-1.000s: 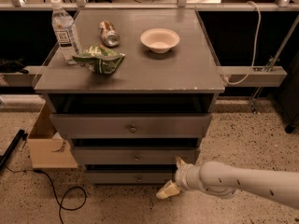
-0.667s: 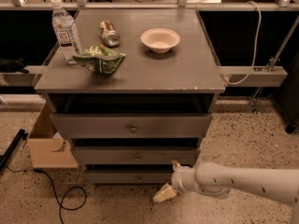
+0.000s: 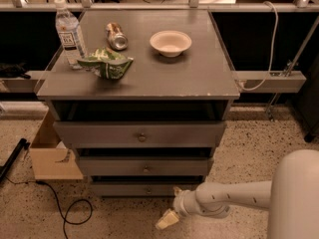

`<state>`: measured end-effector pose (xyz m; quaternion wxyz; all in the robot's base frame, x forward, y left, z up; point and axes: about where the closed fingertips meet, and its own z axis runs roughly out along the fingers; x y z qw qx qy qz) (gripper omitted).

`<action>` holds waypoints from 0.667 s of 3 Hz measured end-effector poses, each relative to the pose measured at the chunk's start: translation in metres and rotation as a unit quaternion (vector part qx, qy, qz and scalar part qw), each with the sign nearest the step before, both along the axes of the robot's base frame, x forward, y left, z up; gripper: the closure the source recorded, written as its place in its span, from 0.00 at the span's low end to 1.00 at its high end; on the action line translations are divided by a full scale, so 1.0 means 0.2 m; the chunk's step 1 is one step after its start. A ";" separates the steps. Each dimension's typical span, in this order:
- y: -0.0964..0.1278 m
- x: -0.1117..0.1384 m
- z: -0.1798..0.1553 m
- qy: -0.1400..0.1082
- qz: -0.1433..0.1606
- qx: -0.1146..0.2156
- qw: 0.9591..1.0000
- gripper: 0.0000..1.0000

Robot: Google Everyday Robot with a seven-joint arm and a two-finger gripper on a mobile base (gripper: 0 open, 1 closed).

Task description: Open bottom drawer

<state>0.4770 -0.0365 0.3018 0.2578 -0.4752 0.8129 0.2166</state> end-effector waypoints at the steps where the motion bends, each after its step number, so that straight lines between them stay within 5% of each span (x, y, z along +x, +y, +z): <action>1: 0.07 -0.05 -0.23 0.028 0.002 0.008 1.000 0.00; 2: 0.15 -0.03 -0.44 0.042 0.003 0.006 0.999 0.00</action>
Offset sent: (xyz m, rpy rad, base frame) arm 0.0087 0.0566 -0.1484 0.0010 0.1096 0.0085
